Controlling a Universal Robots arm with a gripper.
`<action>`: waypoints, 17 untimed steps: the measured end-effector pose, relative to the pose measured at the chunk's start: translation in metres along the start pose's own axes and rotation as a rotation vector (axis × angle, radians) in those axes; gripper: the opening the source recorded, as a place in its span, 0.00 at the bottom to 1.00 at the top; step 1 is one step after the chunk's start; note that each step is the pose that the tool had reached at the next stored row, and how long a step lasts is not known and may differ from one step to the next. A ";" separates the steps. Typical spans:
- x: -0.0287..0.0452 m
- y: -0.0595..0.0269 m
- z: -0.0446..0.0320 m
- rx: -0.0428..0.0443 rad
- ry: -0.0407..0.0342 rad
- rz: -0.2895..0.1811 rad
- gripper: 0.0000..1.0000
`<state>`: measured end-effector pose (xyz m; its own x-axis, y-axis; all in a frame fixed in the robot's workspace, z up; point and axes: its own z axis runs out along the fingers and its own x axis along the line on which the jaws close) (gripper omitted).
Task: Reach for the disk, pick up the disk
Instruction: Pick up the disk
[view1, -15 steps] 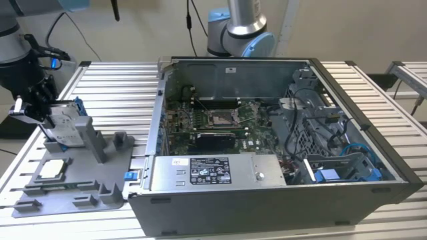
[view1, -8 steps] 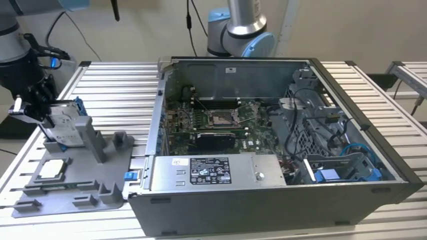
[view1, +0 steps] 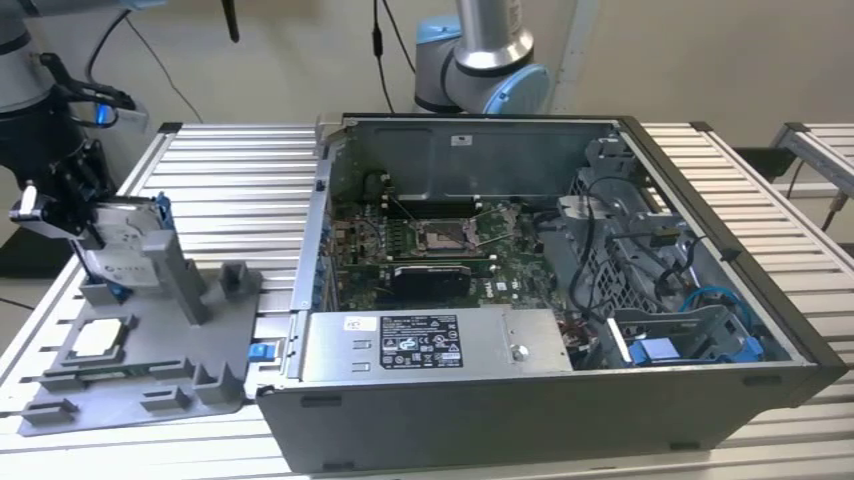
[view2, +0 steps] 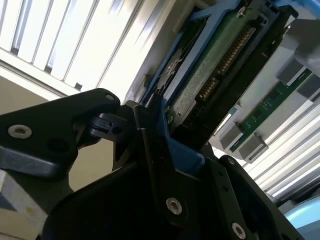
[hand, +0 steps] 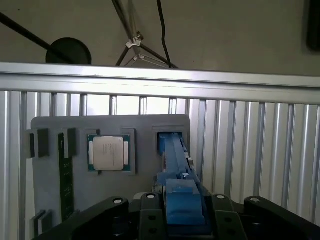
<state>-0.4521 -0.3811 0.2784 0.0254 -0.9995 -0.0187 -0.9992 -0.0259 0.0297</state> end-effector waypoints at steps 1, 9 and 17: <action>0.0000 0.0001 -0.0019 -0.0001 0.0000 0.000 0.00; -0.0002 0.0004 -0.0130 0.0000 0.0000 0.000 0.00; -0.0005 0.0008 -0.0260 0.0000 0.0000 0.000 0.00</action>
<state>-0.4521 -0.3811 0.3044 0.0254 -0.9995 -0.0187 -0.9992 -0.0259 0.0296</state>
